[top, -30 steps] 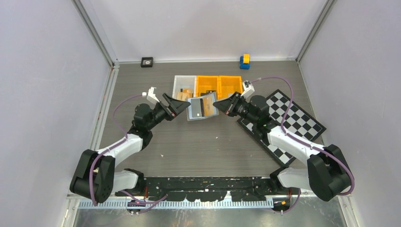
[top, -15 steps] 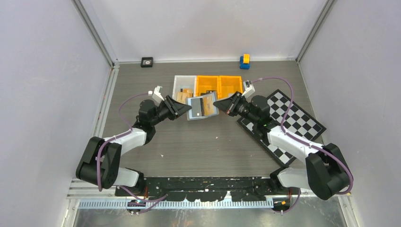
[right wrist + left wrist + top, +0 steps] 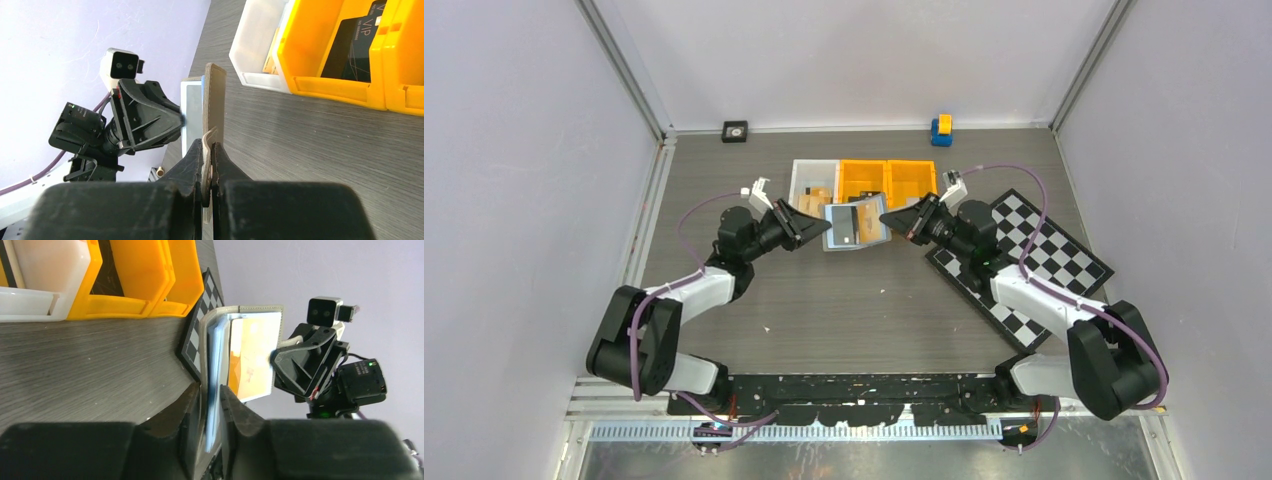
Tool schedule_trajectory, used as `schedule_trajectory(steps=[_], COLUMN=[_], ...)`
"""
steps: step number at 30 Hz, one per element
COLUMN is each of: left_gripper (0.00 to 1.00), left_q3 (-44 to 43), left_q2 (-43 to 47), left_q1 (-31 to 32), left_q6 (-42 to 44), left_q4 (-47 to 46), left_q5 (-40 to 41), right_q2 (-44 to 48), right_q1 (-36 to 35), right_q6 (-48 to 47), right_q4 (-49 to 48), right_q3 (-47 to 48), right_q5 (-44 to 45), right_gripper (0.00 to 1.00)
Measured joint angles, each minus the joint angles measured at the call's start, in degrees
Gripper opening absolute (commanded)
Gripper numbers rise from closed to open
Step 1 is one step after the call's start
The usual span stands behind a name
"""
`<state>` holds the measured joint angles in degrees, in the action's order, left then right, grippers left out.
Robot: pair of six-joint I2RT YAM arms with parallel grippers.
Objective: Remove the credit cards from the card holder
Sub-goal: Remove the credit card from the card holder.
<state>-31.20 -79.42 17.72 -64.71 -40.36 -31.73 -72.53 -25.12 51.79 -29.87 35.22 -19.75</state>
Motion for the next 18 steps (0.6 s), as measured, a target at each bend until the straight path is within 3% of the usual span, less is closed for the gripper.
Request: schedule_trajectory(steps=[2,4,14,18], left_gripper=[0.57,0.66,0.83,0.85], left_q3=[-0.22,-0.44,-2.01,-2.01], left_q2=[-0.42,-1.01,-8.59,-11.39], left_q1=[0.0,0.0,0.0,0.0], left_q6=[-0.33,-0.85,-3.82,-6.08], left_q4=[-0.09,-0.09,-1.97,-5.64], left_q5=[-0.55,-1.09,-4.02,-5.4], right_q2=[-0.02,-0.35,-2.73,-2.73], right_q1=[0.35,0.96,2.93,3.13], right_q6=[0.72,1.49,5.64,5.97], right_q4=[-0.26,-1.25,-6.58,-7.45], right_q3=[-0.28,-0.59,-1.42,-1.42], right_q5=[-0.37,-0.81,-3.65,-4.13], right_gripper=[0.05,0.04,0.02,0.02])
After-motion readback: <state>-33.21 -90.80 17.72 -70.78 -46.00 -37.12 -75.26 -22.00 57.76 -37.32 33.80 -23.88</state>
